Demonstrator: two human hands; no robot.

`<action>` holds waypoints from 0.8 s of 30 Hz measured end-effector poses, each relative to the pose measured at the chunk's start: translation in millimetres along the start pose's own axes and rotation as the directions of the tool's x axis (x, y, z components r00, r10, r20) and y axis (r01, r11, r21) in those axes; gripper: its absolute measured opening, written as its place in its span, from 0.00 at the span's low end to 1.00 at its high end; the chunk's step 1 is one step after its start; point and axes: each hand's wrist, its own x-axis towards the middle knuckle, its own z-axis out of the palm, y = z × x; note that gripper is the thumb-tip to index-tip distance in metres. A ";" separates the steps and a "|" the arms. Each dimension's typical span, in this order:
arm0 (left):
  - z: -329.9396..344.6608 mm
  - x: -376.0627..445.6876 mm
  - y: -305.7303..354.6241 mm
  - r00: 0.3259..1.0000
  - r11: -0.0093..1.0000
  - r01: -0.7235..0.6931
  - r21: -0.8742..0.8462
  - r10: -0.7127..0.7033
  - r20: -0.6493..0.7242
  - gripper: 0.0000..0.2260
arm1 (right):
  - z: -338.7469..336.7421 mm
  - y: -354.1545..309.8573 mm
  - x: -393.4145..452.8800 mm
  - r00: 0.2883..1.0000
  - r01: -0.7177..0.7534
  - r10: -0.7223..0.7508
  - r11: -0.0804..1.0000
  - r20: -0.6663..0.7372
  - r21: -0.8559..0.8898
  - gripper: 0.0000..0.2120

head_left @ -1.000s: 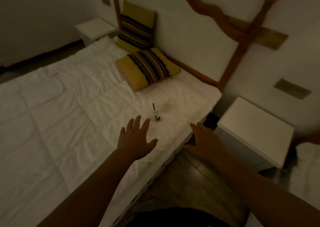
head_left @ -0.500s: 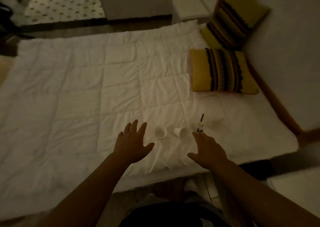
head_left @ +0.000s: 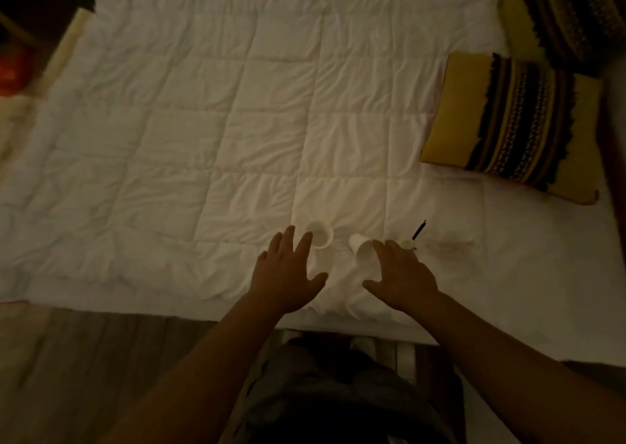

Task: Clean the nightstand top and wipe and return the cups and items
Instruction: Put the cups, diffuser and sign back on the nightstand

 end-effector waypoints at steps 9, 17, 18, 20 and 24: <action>74.2 80.1 -4.0 0.997 0.998 -0.062 -0.014 0.062 0.050 0.39 | 82.4 17.0 67.5 0.985 -0.164 0.150 0.969 0.088 0.185 0.42; 176.1 167.7 -20.1 0.999 0.999 -0.033 -0.030 0.032 -0.018 0.41 | 179.1 32.9 139.2 0.948 -0.254 0.306 0.895 -0.090 0.367 0.51; 180.5 173.5 -20.5 0.999 0.999 -0.033 -0.039 0.031 -0.037 0.41 | 183.4 34.9 144.2 0.943 -0.248 0.314 0.884 -0.110 0.395 0.53; 191.1 182.8 -21.2 0.996 0.996 -0.065 -0.058 0.061 -0.070 0.40 | 192.0 39.2 154.0 0.939 -0.219 0.308 0.878 -0.153 0.425 0.54; 212.6 195.5 -28.7 0.992 0.990 -0.098 -0.102 0.090 -0.085 0.37 | 201.0 45.1 173.6 0.928 -0.108 0.256 0.880 -0.270 0.463 0.50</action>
